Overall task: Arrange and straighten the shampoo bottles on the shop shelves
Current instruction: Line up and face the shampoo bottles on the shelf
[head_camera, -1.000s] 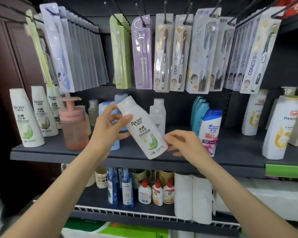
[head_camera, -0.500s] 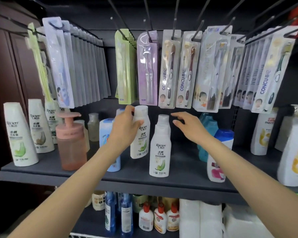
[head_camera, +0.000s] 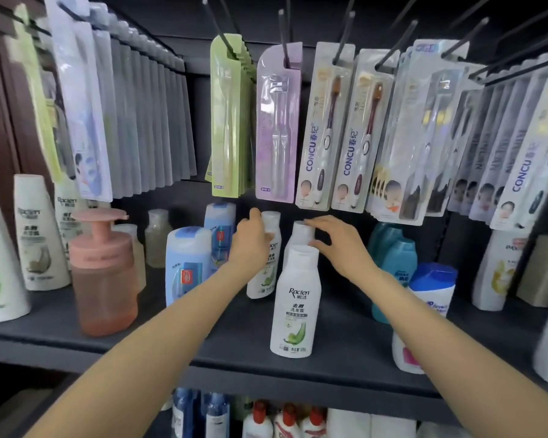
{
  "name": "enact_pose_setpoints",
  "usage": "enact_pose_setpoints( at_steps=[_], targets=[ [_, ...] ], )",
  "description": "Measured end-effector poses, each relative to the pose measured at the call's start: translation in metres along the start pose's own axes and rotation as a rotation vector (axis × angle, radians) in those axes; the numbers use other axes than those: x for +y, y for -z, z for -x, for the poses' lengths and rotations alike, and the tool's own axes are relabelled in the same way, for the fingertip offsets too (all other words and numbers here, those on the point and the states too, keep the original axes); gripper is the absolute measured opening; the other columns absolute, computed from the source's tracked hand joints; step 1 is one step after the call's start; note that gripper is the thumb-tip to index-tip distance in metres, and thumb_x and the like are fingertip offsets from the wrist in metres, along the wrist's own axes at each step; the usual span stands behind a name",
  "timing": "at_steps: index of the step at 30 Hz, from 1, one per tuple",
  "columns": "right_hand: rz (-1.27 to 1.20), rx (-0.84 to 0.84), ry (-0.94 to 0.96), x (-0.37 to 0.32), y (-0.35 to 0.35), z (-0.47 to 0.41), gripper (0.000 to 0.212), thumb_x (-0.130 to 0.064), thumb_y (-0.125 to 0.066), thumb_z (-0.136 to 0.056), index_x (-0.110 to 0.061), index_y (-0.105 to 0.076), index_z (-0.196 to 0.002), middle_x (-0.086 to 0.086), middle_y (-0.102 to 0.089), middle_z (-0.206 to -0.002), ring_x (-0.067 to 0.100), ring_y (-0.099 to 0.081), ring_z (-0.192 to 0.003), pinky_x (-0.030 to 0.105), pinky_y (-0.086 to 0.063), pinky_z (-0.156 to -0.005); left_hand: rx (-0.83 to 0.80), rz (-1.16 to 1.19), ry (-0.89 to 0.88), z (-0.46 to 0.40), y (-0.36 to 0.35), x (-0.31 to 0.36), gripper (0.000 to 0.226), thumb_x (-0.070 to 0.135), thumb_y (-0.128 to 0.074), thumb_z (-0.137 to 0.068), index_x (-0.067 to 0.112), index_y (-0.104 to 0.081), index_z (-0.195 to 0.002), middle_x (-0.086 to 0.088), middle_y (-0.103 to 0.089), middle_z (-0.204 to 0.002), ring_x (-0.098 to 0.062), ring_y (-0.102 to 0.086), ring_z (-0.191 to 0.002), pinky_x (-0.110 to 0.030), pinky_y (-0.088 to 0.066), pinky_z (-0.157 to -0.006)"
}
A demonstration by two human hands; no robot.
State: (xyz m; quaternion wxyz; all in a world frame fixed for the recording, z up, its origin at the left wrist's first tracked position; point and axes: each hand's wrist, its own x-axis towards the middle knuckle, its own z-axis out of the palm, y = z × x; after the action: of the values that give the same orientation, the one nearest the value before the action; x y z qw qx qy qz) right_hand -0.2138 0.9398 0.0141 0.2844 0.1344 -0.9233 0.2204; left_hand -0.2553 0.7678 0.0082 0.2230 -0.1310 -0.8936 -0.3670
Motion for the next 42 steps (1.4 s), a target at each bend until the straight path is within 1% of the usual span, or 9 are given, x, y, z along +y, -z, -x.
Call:
enact_pose_setpoints(
  at_steps=[3, 6, 8, 12, 20, 24, 29, 35, 42],
  targets=[
    [-0.028, 0.036, 0.015, 0.004, -0.006, -0.002, 0.044, -0.009, -0.067, -0.084, -0.021, -0.060, -0.126, -0.002, -0.056, -0.118, 0.009, -0.050, -0.110, 0.015, -0.032, -0.093, 0.000, 0.049, 0.018, -0.012, -0.014, -0.008, 0.027, 0.009, -0.055, -0.091, 0.001, -0.042, -0.113, -0.024, -0.057, -0.109, -0.038, -0.056, -0.095, -0.040, -0.043, -0.071],
    [-0.041, 0.071, 0.034, 0.010, -0.012, -0.003, 0.046, -0.008, -0.068, -0.082, -0.023, -0.060, -0.125, -0.006, -0.053, -0.115, 0.010, -0.049, -0.109, 0.021, -0.037, -0.094, 0.001, 0.137, 0.026, -0.020, -0.024, -0.016, 0.031, 0.011, -0.056, -0.091, 0.002, -0.045, -0.118, -0.023, -0.058, -0.108, -0.037, -0.056, -0.097, -0.034, -0.040, -0.070],
    [-0.048, 0.090, 0.044, 0.013, -0.016, -0.004, 0.049, -0.006, -0.068, -0.080, -0.023, -0.060, -0.125, -0.008, -0.051, -0.114, 0.010, -0.049, -0.109, 0.024, -0.041, -0.094, -0.005, 0.197, 0.013, -0.025, -0.028, -0.019, 0.034, 0.013, -0.058, -0.090, 0.005, -0.046, -0.121, -0.021, -0.059, -0.109, -0.034, -0.057, -0.100, -0.033, -0.043, -0.075],
    [-0.064, 0.121, 0.061, 0.015, -0.021, -0.004, 0.052, -0.004, -0.069, -0.077, -0.026, -0.059, -0.124, -0.011, -0.049, -0.113, 0.009, -0.049, -0.108, 0.022, -0.040, -0.091, -0.030, 0.298, 0.017, -0.026, -0.032, -0.024, 0.041, 0.008, -0.060, -0.088, 0.008, -0.047, -0.126, -0.017, -0.060, -0.115, -0.029, -0.057, -0.107, -0.034, -0.046, -0.087],
    [-0.023, 0.127, 0.058, 0.014, -0.017, -0.009, 0.047, -0.010, -0.070, -0.080, -0.022, -0.060, -0.124, -0.006, -0.056, -0.122, 0.011, -0.048, -0.111, 0.018, -0.031, -0.094, -0.036, 0.308, 0.029, -0.022, -0.044, -0.038, 0.049, 0.003, -0.062, -0.085, 0.014, -0.046, -0.130, -0.015, -0.063, -0.114, -0.025, -0.060, -0.104, -0.030, -0.045, -0.085],
    [-0.005, 0.082, 0.062, 0.015, -0.021, -0.010, 0.049, -0.011, -0.070, -0.081, -0.021, -0.058, -0.127, -0.006, -0.055, -0.127, 0.012, -0.047, -0.116, 0.021, -0.033, -0.099, -0.029, 0.322, 0.012, -0.026, -0.049, -0.041, 0.047, 0.003, -0.060, -0.087, 0.013, -0.046, -0.130, -0.016, -0.063, -0.113, -0.026, -0.060, -0.103, -0.030, -0.046, -0.084],
    [-0.014, 0.097, 0.081, 0.018, -0.024, -0.010, 0.050, -0.010, -0.071, -0.080, -0.021, -0.058, -0.127, -0.006, -0.056, -0.124, 0.016, -0.050, -0.112, 0.028, -0.039, -0.099, -0.040, 0.332, 0.002, -0.036, -0.058, -0.039, 0.047, 0.003, -0.059, -0.087, 0.012, -0.046, -0.131, -0.017, -0.062, -0.110, -0.028, -0.059, -0.102, -0.027, -0.043, -0.082],
    [-0.022, 0.115, 0.080, 0.019, -0.026, -0.008, 0.049, -0.009, -0.070, -0.081, -0.020, -0.058, -0.127, -0.006, -0.056, -0.125, 0.016, -0.049, -0.113, 0.026, -0.037, -0.098, -0.054, 0.387, 0.039, -0.043, -0.071, -0.038, 0.048, 0.004, -0.058, -0.088, 0.015, -0.044, -0.133, -0.018, -0.060, -0.115, -0.028, -0.057, -0.106, -0.036, -0.047, -0.092],
    [-0.033, 0.105, 0.072, 0.020, -0.029, -0.009, 0.047, -0.011, -0.069, -0.083, -0.021, -0.057, -0.127, -0.012, -0.051, -0.123, 0.013, -0.046, -0.111, 0.023, -0.033, -0.097, -0.121, 0.429, 0.065, -0.052, -0.077, -0.028, 0.047, 0.005, -0.055, -0.090, 0.016, -0.045, -0.133, -0.015, -0.056, -0.123, -0.027, -0.053, -0.114, -0.030, -0.041, -0.092]
  ],
)
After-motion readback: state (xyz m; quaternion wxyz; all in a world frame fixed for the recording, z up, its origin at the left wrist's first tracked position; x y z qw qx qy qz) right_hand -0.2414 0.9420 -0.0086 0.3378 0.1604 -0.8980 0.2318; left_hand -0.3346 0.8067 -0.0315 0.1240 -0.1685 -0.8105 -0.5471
